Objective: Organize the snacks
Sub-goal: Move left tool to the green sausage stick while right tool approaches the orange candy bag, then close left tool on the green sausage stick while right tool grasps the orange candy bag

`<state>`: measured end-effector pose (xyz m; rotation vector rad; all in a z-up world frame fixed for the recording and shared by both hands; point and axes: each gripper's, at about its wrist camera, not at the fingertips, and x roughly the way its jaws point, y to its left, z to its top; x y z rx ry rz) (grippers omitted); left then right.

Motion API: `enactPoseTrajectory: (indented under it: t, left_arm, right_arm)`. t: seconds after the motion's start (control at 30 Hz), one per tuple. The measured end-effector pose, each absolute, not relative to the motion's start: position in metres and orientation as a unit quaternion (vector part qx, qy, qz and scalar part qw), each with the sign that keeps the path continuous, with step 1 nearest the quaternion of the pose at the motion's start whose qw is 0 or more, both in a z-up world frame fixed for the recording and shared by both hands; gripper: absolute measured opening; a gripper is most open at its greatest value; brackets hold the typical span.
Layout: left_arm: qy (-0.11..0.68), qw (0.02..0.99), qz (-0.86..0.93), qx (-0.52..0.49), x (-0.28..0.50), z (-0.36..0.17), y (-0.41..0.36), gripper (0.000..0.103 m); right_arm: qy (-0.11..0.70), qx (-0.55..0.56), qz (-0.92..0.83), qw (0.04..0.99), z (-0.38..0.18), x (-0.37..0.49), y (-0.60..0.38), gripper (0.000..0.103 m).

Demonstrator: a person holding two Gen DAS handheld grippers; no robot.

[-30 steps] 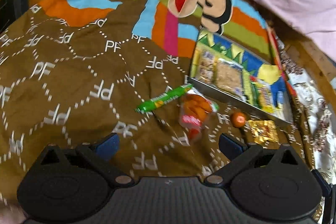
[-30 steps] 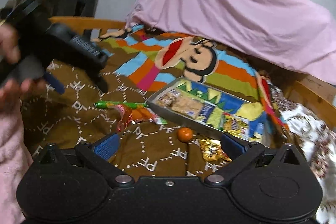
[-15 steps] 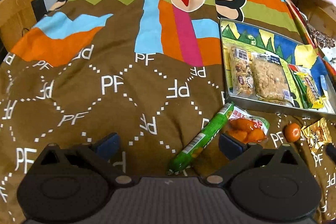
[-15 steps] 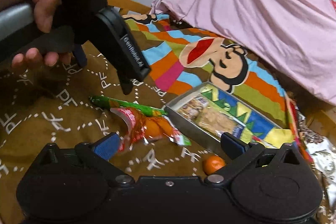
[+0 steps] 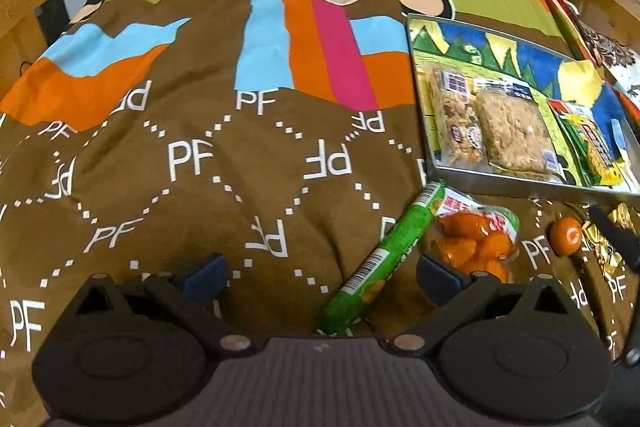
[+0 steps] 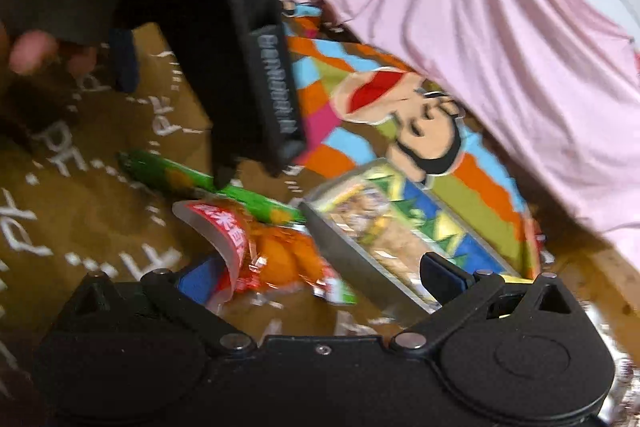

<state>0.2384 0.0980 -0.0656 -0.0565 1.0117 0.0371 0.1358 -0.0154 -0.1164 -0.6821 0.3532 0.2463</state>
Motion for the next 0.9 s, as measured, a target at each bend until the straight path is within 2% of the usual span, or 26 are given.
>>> enactPoseTrajectory:
  t: [0.23, 0.43, 0.63, 0.8, 0.9]
  left_arm:
    - [0.486, 0.873, -0.006, -0.028, 0.234, -0.064, 0.096, 0.102]
    - [0.486, 0.874, -0.015, 0.012, 0.235, -0.068, 0.086, 0.102]
    - [0.471, 0.877, -0.051, 0.077, 0.238, -0.072, 0.068, 0.102]
    - [0.466, 0.874, -0.093, 0.098, 0.237, -0.076, 0.062, 0.102]
    - [0.468, 0.871, -0.118, 0.096, 0.237, -0.077, 0.065, 0.102]
  right_arm:
    - [0.194, -0.315, 0.048, 0.928, -0.109, 0.139, -0.058, 0.102]
    - [0.285, -0.222, 0.027, 0.932, -0.092, 0.130, -0.107, 0.102]
    - [0.289, -0.128, 0.124, 0.941, -0.068, 0.120, -0.120, 0.102]
    - [0.275, -0.136, 0.217, 0.927, -0.060, 0.130, -0.115, 0.102]
    - [0.294, -0.131, 0.276, 0.906, -0.059, 0.149, -0.118, 0.102]
